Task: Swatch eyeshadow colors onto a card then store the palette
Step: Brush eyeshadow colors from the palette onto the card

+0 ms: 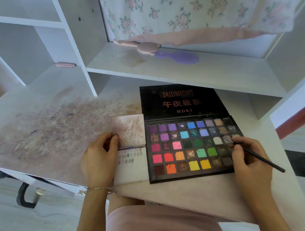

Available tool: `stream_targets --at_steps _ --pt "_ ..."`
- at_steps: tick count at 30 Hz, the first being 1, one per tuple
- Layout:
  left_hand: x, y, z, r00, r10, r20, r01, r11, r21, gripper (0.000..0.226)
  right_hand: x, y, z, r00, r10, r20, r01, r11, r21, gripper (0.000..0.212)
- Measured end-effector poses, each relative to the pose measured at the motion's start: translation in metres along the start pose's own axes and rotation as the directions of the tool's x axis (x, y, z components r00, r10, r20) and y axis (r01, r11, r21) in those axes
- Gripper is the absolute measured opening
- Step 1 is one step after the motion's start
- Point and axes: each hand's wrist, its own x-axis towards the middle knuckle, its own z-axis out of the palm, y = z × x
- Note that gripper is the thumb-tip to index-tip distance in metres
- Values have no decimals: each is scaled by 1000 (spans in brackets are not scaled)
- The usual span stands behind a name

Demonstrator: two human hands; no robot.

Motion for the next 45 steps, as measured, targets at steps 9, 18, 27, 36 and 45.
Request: stream_targets --at_steps 9,18,27,36,45 --pt "-3 0 -2 999 37 -1 -37 999 29 19 2 1 0 1000 17 16 -16 997 -80 21" --pt "-4 2 -2 999 38 4 -38 999 20 18 0 1 0 1000 1 -9 -3 986 -164 23" --pt "-3 3 -2 1000 29 4 -29 999 22 18 0 -2 0 1000 30 -4 -30 991 -132 26" --pt "-3 1 -2 999 50 1 -50 999 18 17 -13 -18 19 992 28 120 -34 998 53 36" --pt "-3 -1 -1 1000 8 -10 -7 1000 8 17 -38 -47 72 889 -95 448 46 992 119 19"
